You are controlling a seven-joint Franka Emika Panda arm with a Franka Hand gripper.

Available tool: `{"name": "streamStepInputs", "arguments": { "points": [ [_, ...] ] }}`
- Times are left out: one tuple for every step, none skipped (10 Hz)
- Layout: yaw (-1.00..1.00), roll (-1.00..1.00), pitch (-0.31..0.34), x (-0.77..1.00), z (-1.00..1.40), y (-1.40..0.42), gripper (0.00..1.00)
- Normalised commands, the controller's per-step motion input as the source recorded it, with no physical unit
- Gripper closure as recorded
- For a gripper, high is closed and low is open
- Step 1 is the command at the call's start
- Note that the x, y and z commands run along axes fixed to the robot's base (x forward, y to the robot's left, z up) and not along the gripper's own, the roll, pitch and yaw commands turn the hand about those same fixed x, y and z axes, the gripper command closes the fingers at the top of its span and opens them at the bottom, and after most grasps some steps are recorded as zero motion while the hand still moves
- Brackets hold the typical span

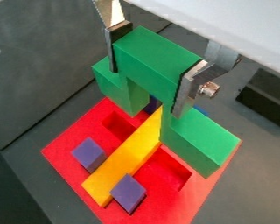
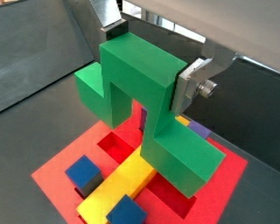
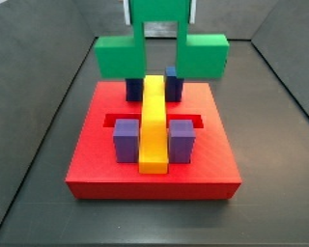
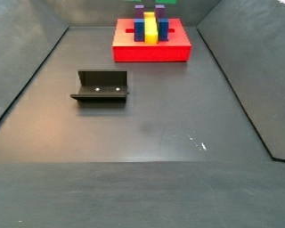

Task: Pick up the green object. Move up. Place the green object on the fixture. Regrasp the green object. Move to above the board. Insert the green object.
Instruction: Insert the green object.

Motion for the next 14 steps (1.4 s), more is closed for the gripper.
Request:
{"name": "streamStepInputs", "arguments": {
  "points": [
    [0.21,-0.09,-0.106,0.04,-0.43,-0.05,1.00],
    [0.26,-0.15,-0.094,0.01,-0.44,0.00,1.00],
    [0.24,-0.12,-0.087,0.03,-0.31,0.00,1.00],
    [0.14,-0.03,-0.081,0.02,-0.23,0.00,1.00],
    [0.02,0.00,-0.069,0.02,-0.20,0.00,1.00],
    [0.00,0.00,-0.077,0.00,-0.21,0.00,1.00],
    [0.00,-0.03,-0.114,0.00,-0.24,0.00,1.00],
    [0.00,-0.03,-0.123,0.00,-0.23,0.00,1.00],
    [0.00,-0.01,-0.107,0.00,-0.20,0.00,1.00],
    [0.00,0.00,-0.106,0.01,-0.16,0.00,1.00],
    [0.00,0.00,-0.114,0.00,-0.19,0.00,1.00],
    [0.00,-0.01,-0.123,0.00,-0.20,0.00,1.00],
    [0.00,-0.01,-0.139,0.00,-0.23,0.00,1.00],
    [0.00,-0.02,-0.161,0.00,-0.27,0.00,1.00]
  ]
}}
